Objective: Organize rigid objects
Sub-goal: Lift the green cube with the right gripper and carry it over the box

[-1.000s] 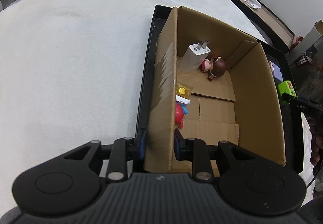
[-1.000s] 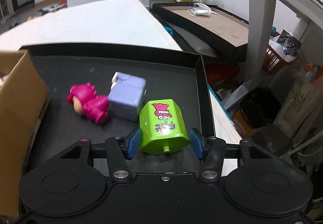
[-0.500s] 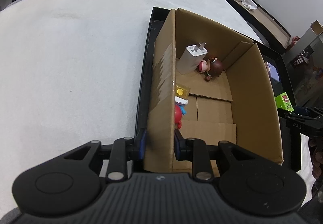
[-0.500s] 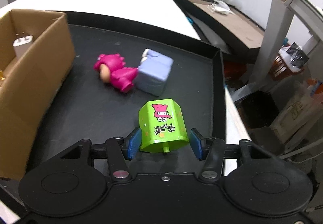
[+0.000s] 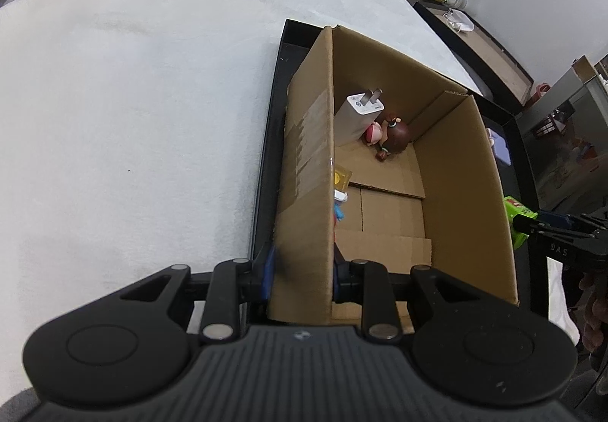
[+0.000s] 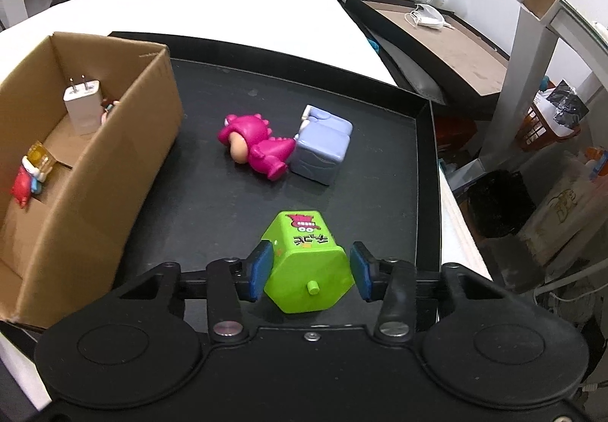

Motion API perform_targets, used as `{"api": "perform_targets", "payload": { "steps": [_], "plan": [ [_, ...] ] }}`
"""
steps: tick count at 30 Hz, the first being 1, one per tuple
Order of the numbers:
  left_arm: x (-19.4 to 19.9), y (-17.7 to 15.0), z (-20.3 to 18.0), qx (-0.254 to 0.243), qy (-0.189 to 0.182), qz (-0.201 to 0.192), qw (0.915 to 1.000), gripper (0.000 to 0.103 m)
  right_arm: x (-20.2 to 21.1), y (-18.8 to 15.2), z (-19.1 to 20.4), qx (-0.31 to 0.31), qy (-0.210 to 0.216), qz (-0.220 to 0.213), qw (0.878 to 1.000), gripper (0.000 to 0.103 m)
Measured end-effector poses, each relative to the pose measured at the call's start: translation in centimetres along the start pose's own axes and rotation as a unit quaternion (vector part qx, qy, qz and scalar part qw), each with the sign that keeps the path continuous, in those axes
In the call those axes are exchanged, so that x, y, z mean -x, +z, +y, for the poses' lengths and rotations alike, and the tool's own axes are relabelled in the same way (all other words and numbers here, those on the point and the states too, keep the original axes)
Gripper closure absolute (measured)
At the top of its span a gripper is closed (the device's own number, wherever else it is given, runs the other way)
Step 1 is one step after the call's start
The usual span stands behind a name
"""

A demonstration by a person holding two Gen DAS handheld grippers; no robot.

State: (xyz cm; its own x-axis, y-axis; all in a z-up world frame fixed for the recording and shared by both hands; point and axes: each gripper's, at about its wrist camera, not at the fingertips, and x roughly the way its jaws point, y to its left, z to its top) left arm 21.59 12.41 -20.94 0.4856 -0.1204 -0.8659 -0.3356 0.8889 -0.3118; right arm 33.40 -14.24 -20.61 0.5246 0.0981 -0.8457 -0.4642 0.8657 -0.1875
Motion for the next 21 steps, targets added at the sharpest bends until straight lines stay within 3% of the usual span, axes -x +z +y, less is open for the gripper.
{"api": "perform_targets", "payload": {
  "steps": [10,21],
  "plan": [
    [0.1,0.0,0.6,-0.001,-0.018,0.000,0.9998,0.076,-0.4,0.4,1.1,0.005,0.000,0.031,0.999,0.064],
    [0.4,-0.1,0.9,0.000,-0.027,-0.003,0.9996,0.076,-1.6,0.4,2.2,0.030,-0.007,0.065,0.997,0.056]
  ]
}}
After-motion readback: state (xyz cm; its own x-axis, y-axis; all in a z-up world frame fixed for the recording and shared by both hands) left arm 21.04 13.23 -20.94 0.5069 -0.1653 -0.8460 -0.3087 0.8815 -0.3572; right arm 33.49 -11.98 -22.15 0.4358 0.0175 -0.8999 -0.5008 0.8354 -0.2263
